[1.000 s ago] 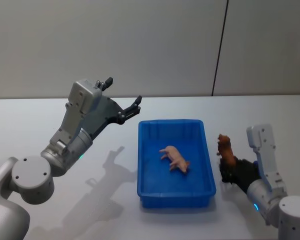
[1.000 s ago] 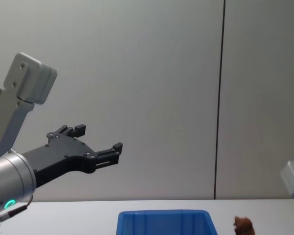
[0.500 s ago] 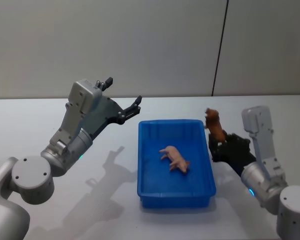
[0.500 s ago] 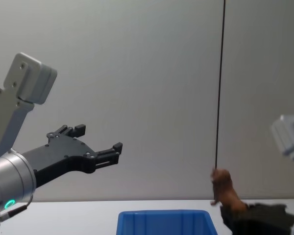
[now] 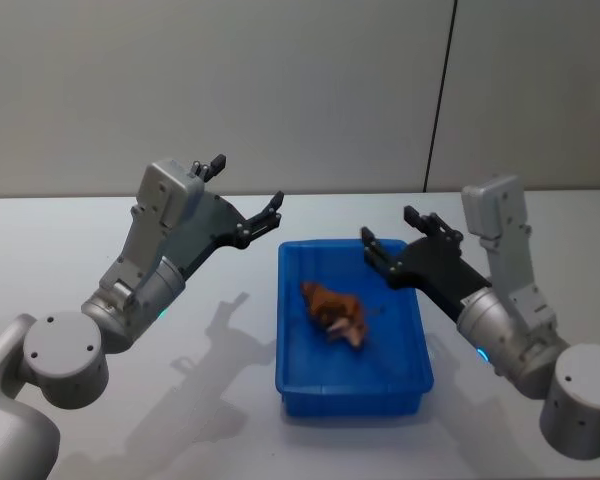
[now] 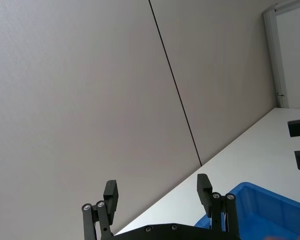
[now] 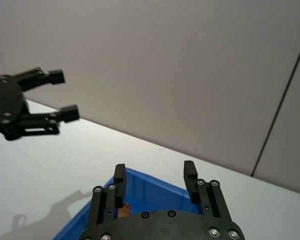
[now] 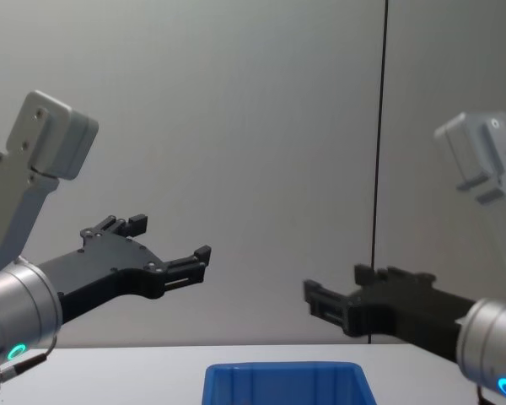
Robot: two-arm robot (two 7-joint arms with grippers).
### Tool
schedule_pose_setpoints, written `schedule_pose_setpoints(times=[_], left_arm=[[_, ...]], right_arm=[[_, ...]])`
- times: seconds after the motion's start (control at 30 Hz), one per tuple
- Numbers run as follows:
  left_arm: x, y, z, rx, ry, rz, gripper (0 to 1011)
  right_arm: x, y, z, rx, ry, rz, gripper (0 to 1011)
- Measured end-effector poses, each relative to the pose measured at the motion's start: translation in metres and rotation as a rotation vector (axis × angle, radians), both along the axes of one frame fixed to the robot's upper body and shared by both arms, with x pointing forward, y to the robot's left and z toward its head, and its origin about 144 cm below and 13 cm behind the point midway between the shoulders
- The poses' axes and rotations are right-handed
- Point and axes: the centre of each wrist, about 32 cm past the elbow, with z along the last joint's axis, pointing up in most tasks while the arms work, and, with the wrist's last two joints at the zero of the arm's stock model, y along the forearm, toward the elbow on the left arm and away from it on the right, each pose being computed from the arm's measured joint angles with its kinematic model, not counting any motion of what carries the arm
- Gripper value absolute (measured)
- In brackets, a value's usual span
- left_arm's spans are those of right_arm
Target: Pick up the two dolls from the table and place them into the box.
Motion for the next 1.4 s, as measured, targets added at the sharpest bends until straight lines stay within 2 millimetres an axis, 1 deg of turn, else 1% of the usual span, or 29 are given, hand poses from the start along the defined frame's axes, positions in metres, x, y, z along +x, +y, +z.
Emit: schedule_pose_setpoints(times=[0.2, 0.3, 0.33, 0.37, 0.47, 0.67, 0.87, 1.4], left_arm=[[0.0, 0.0, 0.0, 0.0, 0.0, 0.0, 1001], [0.0, 0.0, 0.0, 0.0, 0.0, 0.0, 1001], [0.0, 0.0, 0.0, 0.0, 0.0, 0.0, 1001], [0.0, 0.0, 0.0, 0.0, 0.0, 0.0, 1001], [0.0, 0.0, 0.0, 0.0, 0.0, 0.0, 1001], [0.0, 0.0, 0.0, 0.0, 0.0, 0.0, 1001], [0.0, 0.0, 0.0, 0.0, 0.0, 0.0, 1001], [0.0, 0.0, 0.0, 0.0, 0.0, 0.0, 1001]], right_arm=[[0.003, 0.003, 0.006, 0.011, -0.031, 0.041, 811], [0.003, 0.004, 0.009, 0.016, -0.048, 0.049, 931], [0.003, 0.004, 0.009, 0.016, -0.05, 0.049, 931], [0.003, 0.004, 0.01, 0.017, -0.052, 0.048, 961], [0.003, 0.003, 0.011, 0.019, -0.059, 0.039, 1001], [-0.001, -0.002, 0.012, 0.024, -0.058, -0.01, 1001], [-0.008, -0.012, 0.012, 0.021, -0.037, -0.081, 1001], [-0.038, -0.053, 0.003, -0.024, 0.109, -0.281, 1001]])
